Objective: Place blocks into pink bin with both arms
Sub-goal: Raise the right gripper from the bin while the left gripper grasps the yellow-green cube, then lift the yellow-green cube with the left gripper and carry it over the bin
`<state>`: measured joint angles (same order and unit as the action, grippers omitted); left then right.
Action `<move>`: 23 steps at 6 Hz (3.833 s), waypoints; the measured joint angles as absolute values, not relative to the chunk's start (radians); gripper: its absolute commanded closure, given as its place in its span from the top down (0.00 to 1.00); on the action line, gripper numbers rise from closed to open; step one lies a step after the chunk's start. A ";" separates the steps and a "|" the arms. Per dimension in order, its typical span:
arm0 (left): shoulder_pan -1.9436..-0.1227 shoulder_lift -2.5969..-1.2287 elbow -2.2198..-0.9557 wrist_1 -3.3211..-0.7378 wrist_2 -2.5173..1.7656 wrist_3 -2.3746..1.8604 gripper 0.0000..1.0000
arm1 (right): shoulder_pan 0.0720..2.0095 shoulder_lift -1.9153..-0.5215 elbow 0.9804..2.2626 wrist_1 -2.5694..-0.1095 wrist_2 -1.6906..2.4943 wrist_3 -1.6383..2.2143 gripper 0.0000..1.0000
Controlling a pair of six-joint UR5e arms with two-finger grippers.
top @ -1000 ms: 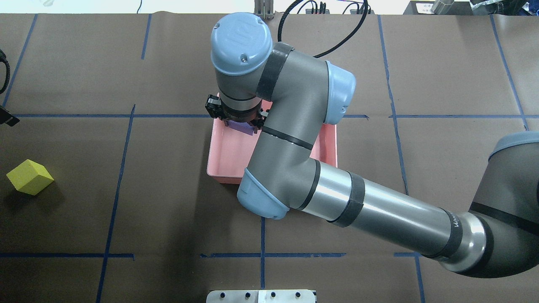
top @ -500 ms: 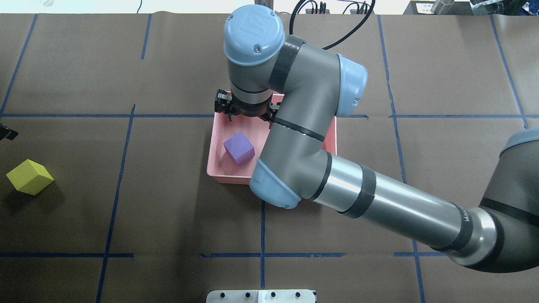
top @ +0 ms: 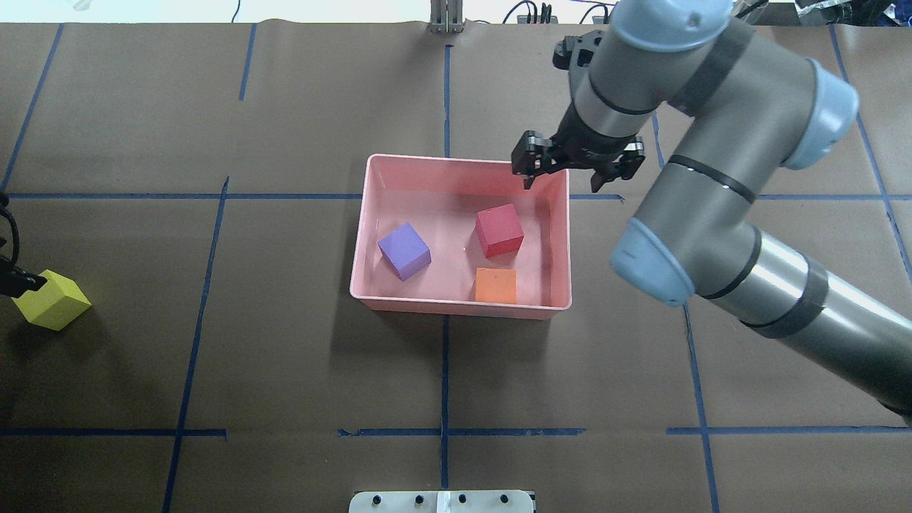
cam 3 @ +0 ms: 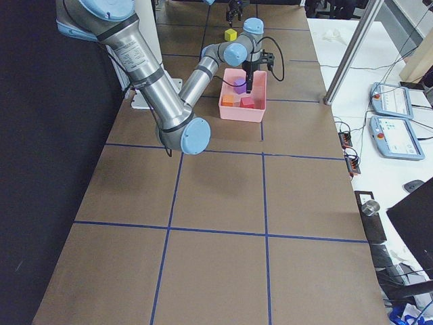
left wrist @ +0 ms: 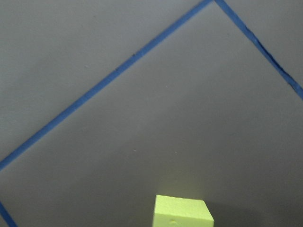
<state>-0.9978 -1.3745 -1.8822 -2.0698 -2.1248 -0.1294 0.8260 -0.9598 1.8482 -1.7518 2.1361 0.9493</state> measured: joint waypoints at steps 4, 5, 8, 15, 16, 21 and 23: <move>-0.927 -1.360 -1.809 -2.171 -2.077 -0.165 1.00 | 0.898 -1.054 1.896 -1.750 2.178 0.828 1.00; -0.922 -1.361 -1.797 -2.176 -2.078 -0.165 1.00 | 0.899 -1.059 1.896 -1.749 2.178 0.827 1.00; -0.903 -1.369 -1.764 -2.177 -2.080 -0.167 1.00 | 0.898 -1.074 1.897 -1.746 2.176 0.827 1.00; -0.873 -1.455 -1.679 -2.147 -2.229 -0.194 0.54 | 0.894 -1.081 1.898 -1.744 2.164 0.827 1.00; -0.898 -1.478 -1.696 -2.125 -2.242 -0.215 0.55 | 0.894 -1.080 1.898 -1.743 2.165 0.827 1.00; -0.942 -1.988 -1.892 -1.443 -2.241 -0.444 0.55 | 1.048 -1.210 1.909 -1.742 2.243 0.497 1.00; -0.838 -2.249 -1.832 -1.296 -2.195 -0.698 0.60 | 1.222 -1.364 1.908 -1.744 2.306 0.165 1.00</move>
<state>-0.8382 -2.2494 -1.8317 -1.2965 -2.1952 -0.6983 1.2215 -1.3645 1.9083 -1.7437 2.3063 0.1651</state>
